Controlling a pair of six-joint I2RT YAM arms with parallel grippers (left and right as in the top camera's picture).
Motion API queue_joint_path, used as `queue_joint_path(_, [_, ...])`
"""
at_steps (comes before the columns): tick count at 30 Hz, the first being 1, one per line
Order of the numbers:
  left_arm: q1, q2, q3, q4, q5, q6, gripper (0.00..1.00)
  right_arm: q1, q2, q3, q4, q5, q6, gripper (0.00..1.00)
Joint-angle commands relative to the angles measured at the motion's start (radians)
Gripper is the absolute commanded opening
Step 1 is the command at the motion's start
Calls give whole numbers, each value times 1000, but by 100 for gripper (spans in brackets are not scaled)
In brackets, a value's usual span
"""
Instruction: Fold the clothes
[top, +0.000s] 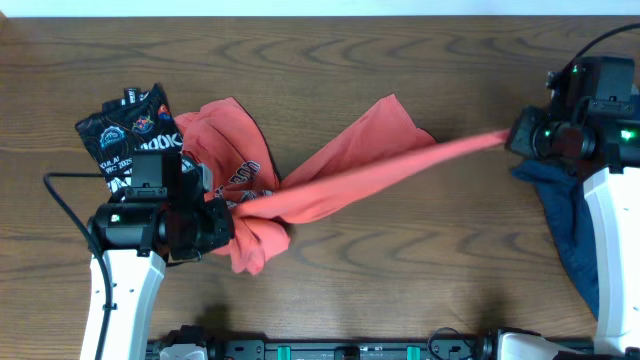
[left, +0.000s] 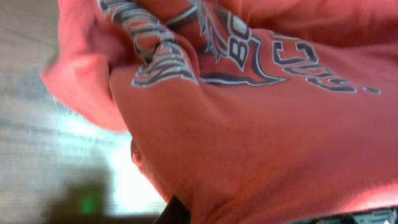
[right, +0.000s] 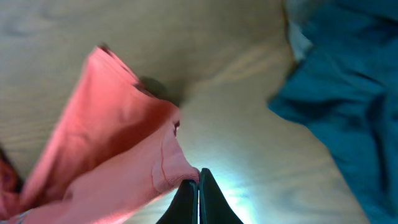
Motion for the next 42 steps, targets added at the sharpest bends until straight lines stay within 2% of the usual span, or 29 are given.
queue_joint_path(1, [5,4,5,-55,-23,13,13,-26,6,4,-31,164,-37,1])
queue_joint_path(3, [5,4,5,-93,-23,13,40,-26,6,4,-64,234,-23,1])
queue_joint_path(5, [5,4,5,-113,-23,13,52,-27,6,4,-97,306,8,1])
queue_joint_path(11, [5,4,4,-119,1,13,53,-44,6,4,-119,338,19,1])
queue_joint_path(14, [-5,4,-8,-115,58,14,59,-43,6,4,-119,325,19,1])
queue_joint_path(18, [-67,4,-55,-61,61,14,64,-43,6,4,-117,299,19,1])
queue_joint_path(24, [-228,17,-159,145,38,21,64,-43,6,4,-118,293,19,1])
queue_joint_path(28, [-310,64,-221,268,-134,19,64,-42,6,4,-123,293,19,1])
queue_joint_path(30, [-327,106,-232,301,-197,-2,63,-42,6,4,-122,293,19,1])
queue_joint_path(35, [-330,238,-232,341,-193,-26,64,-42,6,2,-129,293,19,1])
queue_joint_path(36, [-330,265,-232,344,-176,-39,59,-42,6,2,-129,293,19,1])
queue_joint_path(37, [-330,288,-232,344,-141,-40,49,-42,6,2,-129,293,19,1])
queue_joint_path(38, [-330,313,-232,344,-90,-39,42,-42,6,2,-129,293,19,1])
queue_joint_path(40, [-334,353,-232,343,13,-39,36,-42,6,2,-129,293,19,1])
queue_joint_path(42, [-345,384,-232,343,101,-39,34,-42,6,2,-129,293,19,1])
